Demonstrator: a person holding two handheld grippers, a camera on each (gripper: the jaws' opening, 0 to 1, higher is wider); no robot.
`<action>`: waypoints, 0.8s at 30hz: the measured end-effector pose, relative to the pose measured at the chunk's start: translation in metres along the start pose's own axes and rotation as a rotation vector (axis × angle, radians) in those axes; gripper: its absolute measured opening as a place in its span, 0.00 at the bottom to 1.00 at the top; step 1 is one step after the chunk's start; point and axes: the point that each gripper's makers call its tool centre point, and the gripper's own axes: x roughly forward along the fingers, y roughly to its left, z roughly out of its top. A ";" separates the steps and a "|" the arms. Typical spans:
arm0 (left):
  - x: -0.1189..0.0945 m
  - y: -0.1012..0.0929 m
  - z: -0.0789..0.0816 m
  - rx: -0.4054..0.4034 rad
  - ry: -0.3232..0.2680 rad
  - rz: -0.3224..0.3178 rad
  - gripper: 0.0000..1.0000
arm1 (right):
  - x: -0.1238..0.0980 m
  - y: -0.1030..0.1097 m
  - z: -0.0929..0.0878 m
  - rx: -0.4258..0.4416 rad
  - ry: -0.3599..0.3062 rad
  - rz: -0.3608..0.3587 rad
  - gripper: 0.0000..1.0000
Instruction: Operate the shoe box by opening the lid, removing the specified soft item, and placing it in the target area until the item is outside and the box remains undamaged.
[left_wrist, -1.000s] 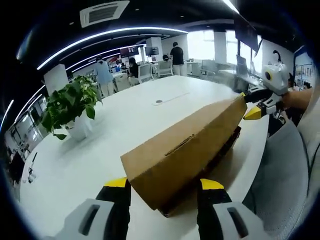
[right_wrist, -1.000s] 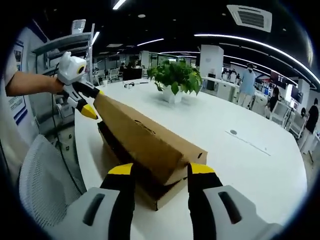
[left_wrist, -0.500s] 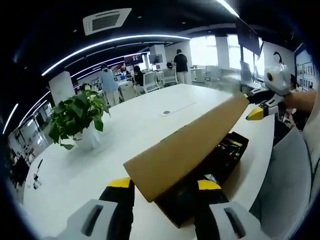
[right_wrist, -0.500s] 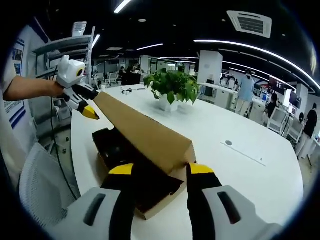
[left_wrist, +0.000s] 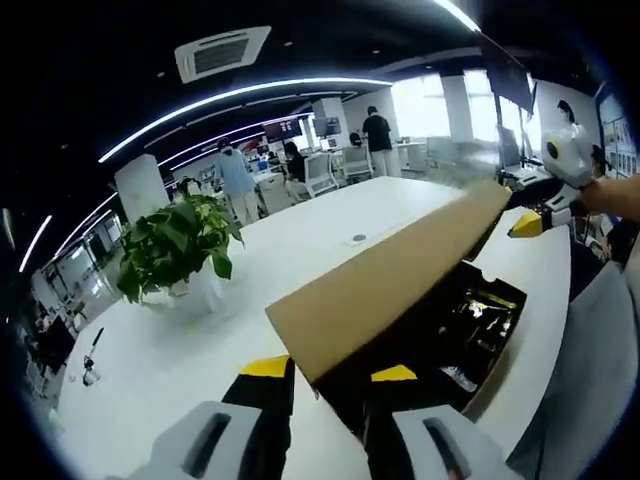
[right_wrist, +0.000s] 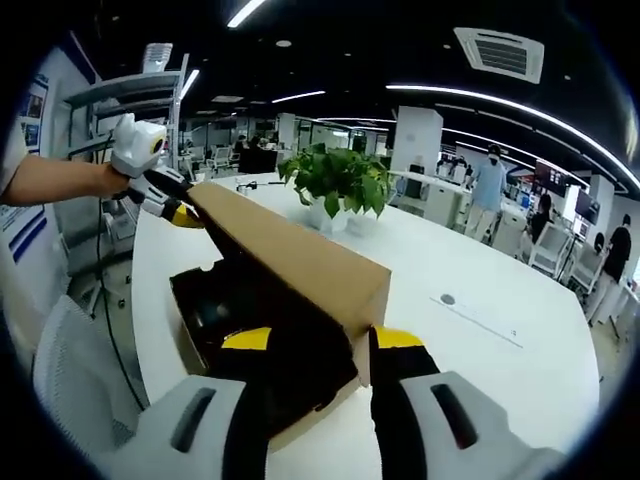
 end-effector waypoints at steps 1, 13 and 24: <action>0.001 0.001 0.001 -0.002 -0.001 0.004 0.22 | 0.001 -0.003 0.001 0.001 0.003 -0.005 0.31; 0.010 0.022 0.013 -0.028 -0.030 0.065 0.06 | 0.011 -0.024 0.011 -0.008 0.021 -0.042 0.22; 0.016 0.030 0.018 -0.049 -0.051 0.078 0.04 | 0.015 -0.040 0.007 0.020 0.027 -0.081 0.13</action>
